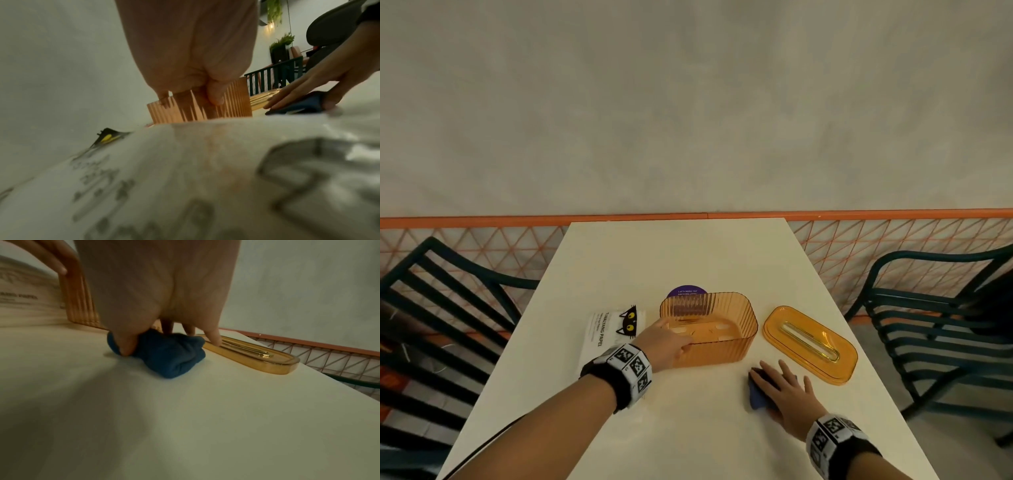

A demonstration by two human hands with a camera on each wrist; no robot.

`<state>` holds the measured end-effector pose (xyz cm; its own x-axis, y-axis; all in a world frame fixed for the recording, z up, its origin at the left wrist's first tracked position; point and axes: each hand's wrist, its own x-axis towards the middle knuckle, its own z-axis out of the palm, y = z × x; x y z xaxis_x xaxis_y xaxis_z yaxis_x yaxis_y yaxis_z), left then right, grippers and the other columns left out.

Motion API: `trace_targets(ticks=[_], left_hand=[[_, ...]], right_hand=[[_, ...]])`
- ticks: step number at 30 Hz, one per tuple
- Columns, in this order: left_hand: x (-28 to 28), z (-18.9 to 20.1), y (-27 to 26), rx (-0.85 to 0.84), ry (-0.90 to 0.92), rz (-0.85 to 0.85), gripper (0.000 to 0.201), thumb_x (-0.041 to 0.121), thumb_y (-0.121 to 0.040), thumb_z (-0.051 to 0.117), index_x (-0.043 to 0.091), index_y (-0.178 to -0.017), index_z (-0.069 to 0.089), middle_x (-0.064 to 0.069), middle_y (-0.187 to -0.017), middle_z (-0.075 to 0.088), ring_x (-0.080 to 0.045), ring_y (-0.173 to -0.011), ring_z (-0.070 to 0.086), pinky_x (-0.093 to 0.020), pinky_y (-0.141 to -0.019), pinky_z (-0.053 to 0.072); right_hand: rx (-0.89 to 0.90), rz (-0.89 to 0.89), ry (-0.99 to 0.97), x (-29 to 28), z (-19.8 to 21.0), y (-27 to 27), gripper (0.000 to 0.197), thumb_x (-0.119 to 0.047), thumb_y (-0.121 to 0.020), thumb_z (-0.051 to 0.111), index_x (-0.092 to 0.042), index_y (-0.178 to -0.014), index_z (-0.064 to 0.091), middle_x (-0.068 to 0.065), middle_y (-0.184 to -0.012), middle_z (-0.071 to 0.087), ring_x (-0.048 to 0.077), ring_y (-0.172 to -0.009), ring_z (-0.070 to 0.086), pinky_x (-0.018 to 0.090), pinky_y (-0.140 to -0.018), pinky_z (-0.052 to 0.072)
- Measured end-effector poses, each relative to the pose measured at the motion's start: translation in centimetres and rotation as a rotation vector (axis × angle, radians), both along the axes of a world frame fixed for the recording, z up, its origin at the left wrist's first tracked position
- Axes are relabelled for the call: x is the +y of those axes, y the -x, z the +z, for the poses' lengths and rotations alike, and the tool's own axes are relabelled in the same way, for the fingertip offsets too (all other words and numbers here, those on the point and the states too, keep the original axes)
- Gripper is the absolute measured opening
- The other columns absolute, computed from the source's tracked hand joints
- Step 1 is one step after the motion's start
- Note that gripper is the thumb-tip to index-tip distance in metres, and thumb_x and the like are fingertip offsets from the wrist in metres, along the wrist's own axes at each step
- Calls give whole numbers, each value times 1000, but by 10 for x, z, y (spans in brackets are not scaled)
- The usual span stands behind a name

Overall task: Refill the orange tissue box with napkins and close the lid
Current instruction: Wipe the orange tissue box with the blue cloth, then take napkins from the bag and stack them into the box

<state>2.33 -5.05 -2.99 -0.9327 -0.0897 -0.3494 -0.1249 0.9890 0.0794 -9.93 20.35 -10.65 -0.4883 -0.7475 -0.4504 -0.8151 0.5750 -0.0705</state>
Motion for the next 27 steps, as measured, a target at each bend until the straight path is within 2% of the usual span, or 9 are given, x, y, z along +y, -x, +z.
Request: trace_targets(ticks=[4,8,12,17,19,21,23,25,27], left_hand=[[-3,-7,5,5,-29,32,31,10,-94,39,15,-121,55,-3,-86,59,-25,-120,54,-38,-123,2],[-7,-14,8,-4,-24,12,30,4,-92,41,18,-115,55,-4,-102,69,-20,-106,61,-41,-123,-1],[-10,-21,10,1,5,48,34,2,-89,43,17,-116,55,-3,-109,66,-19,-114,55,-40,-122,0],[-4,-15,0,118,-112,161,43,21,-96,39,19,-139,41,-2,-149,36,-21,-145,17,-47,-121,2],[-7,-10,-13,252,-194,272,44,23,-97,41,24,-141,37,3,-154,28,-19,-148,9,-49,-121,3],[-13,-5,-32,380,-256,406,42,26,-98,41,27,-139,38,5,-155,26,-17,-148,6,-51,-121,5],[-18,-1,-57,429,-289,519,41,30,-98,41,26,-138,40,6,-156,21,-15,-148,1,-51,-119,3],[-25,-2,-86,411,-313,576,55,50,-92,42,27,-142,35,11,-158,13,-12,-148,-4,-52,-118,-2],[-28,-5,-114,332,-355,573,96,86,-67,35,33,-146,23,20,-154,0,-4,-144,-13,-51,-117,-6]], right_hand=[[-19,-7,-64,3,-5,-5,77,-49,-94,40,-30,-148,-11,-4,-159,-13,31,-147,-8,56,-116,16],[1,-28,-86,2,-13,-7,84,-57,-89,41,-30,-148,-13,-3,-159,-15,32,-146,-10,57,-115,16],[-4,2,-117,1,-12,0,85,-59,-88,42,-34,-147,-14,-4,-158,-16,32,-146,-9,60,-114,13],[-67,11,-141,-2,5,8,79,-61,-88,41,-38,-147,-6,-6,-159,-13,30,-146,-10,62,-114,7],[-78,-7,-68,-11,24,9,66,-57,-92,36,-37,-148,9,-6,-160,0,29,-147,-3,58,-115,8],[-2,15,132,-25,47,7,48,-47,-96,36,-32,-141,35,-4,-152,32,24,-141,26,45,-114,27],[23,74,337,-47,68,0,32,-35,-98,39,-22,-121,57,0,-124,61,14,-106,55,24,-93,45],[-48,120,449,-75,79,-14,26,-28,-97,43,-16,-106,64,2,-102,68,12,-82,58,21,-76,48],[-189,130,488,-102,80,-30,23,-25,-96,46,-14,-103,65,3,-97,70,15,-78,64,27,-74,53]])
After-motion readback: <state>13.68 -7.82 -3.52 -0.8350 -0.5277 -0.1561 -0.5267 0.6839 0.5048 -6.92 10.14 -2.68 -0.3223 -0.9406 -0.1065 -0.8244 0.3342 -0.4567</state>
